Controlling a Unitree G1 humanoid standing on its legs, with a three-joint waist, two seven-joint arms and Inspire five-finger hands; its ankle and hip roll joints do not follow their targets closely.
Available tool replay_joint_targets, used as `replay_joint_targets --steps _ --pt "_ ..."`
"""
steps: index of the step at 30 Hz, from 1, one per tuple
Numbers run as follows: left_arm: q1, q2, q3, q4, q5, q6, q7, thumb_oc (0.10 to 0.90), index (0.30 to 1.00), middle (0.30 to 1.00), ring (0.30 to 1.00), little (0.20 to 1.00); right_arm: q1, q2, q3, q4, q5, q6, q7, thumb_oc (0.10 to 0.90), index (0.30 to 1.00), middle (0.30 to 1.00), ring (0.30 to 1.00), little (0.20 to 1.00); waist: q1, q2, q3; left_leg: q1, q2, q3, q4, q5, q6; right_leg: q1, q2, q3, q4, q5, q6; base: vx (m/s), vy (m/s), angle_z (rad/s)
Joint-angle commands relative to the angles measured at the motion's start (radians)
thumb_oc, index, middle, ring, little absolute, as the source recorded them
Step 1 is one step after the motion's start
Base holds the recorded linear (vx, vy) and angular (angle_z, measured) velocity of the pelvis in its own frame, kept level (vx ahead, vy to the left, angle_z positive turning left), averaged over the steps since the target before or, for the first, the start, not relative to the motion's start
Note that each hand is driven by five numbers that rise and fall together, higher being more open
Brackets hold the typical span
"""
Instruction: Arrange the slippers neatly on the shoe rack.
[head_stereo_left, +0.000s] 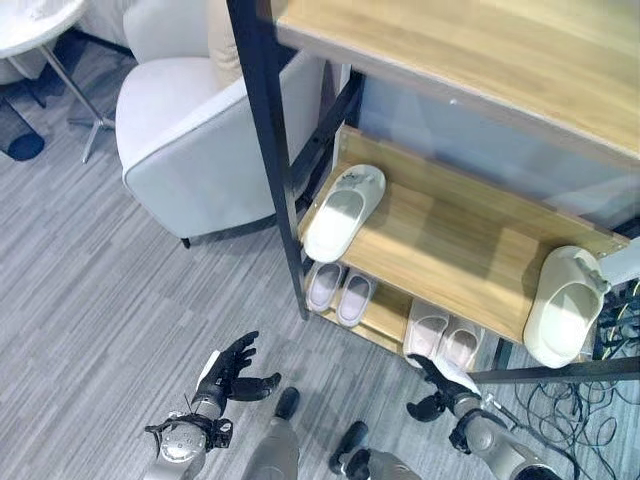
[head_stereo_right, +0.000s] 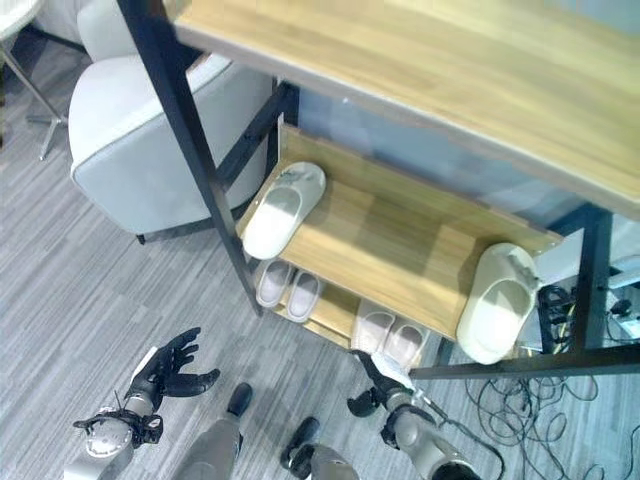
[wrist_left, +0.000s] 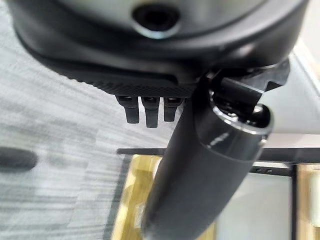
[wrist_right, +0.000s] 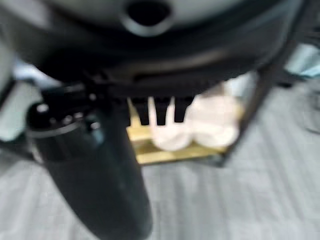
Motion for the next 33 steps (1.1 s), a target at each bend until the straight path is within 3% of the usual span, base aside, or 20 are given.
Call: replay_joint_targets --steps 1,9,29,33 --pt "-0.037 0.012 -0.009 -0.054 0.053 -0.049 -0.02 0.8 0.9 0.9 0.9 0.9 0.012 -0.023 -0.029 -0.018 0.007 -0.02 -0.023 0.8 0.9 0.9 0.9 0.9 0.011 -0.017 -0.037 0.001 0.011 0.021 -0.129 0.129 -0.06 0.034 -0.001 0.027 -0.098 0.02 0.067 0.1 -0.04 -0.05" --pt "-0.036 0.013 -0.028 -0.139 0.082 -0.041 -0.035 0.8 0.9 0.9 0.9 0.9 0.048 0.021 -0.055 0.074 0.016 -0.011 -0.015 0.8 0.9 0.9 0.9 0.9 -0.013 0.007 -0.104 0.068 0.006 0.052 -0.142 0.114 -0.059 0.131 0.008 0.059 -0.206 0.05 0.081 0.08 -0.023 -0.13" --pt "-0.049 0.023 0.039 -0.433 -0.007 -0.08 -0.018 0.8 0.9 0.9 0.9 0.9 0.101 0.034 -0.077 0.076 0.014 -0.003 -0.008 0.8 0.9 0.9 0.9 0.9 -0.063 0.093 -0.118 0.153 -0.014 0.127 -0.142 0.068 -0.039 0.164 -0.022 0.131 -0.206 0.048 0.101 0.03 0.0 -0.1" --pt "-0.07 0.018 0.047 -0.433 0.007 -0.085 0.002 0.8 0.9 0.9 0.9 0.9 0.106 0.037 -0.075 0.074 0.012 -0.003 -0.007 0.8 0.9 0.9 0.9 0.9 -0.07 0.096 -0.118 0.16 -0.015 0.131 -0.142 0.063 -0.037 0.169 -0.024 0.135 -0.206 0.049 0.102 0.02 0.011 -0.04"
